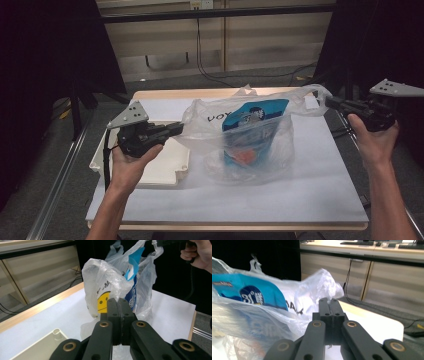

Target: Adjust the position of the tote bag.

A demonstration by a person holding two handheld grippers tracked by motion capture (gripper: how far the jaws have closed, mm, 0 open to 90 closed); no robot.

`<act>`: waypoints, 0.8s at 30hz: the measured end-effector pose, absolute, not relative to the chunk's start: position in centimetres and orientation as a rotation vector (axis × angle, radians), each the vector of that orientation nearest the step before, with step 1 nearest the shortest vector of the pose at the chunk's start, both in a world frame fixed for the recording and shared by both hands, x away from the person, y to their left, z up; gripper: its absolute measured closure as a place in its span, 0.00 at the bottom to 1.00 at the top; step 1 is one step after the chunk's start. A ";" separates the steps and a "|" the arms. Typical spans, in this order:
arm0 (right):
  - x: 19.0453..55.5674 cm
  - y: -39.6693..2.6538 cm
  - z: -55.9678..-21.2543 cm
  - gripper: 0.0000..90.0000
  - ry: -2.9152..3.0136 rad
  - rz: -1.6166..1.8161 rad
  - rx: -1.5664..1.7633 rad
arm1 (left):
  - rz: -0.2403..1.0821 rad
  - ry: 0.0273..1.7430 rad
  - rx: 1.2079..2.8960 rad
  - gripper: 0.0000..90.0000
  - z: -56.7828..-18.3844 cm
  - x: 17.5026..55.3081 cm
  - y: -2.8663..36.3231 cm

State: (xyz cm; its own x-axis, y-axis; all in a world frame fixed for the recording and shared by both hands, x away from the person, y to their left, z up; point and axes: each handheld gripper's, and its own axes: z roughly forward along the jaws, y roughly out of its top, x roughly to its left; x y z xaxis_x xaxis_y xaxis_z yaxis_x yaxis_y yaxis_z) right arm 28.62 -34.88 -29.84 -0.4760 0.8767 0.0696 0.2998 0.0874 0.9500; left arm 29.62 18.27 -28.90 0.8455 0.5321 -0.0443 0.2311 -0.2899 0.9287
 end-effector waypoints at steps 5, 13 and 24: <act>28.7 -34.7 -31.2 1.00 1.844 1.399 1.166 | 0.330 0.588 1.895 1.00 -29.8 29.8 18.2; 28.4 -34.9 -33.6 1.00 1.823 1.441 1.203 | 0.303 0.615 1.899 1.00 -30.7 29.9 19.0; 27.9 -35.0 -36.0 1.00 1.832 1.438 1.243 | 0.273 0.634 1.960 1.00 -32.5 29.8 18.9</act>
State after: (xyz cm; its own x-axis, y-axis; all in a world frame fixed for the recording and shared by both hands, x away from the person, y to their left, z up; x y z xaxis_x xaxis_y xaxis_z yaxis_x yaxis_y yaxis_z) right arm 27.92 -34.99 -36.02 -0.4609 0.8750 0.1479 0.3515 0.0269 0.9358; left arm 29.84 18.92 -32.49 0.8359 0.5426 -0.0829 0.3130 -0.3472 0.8840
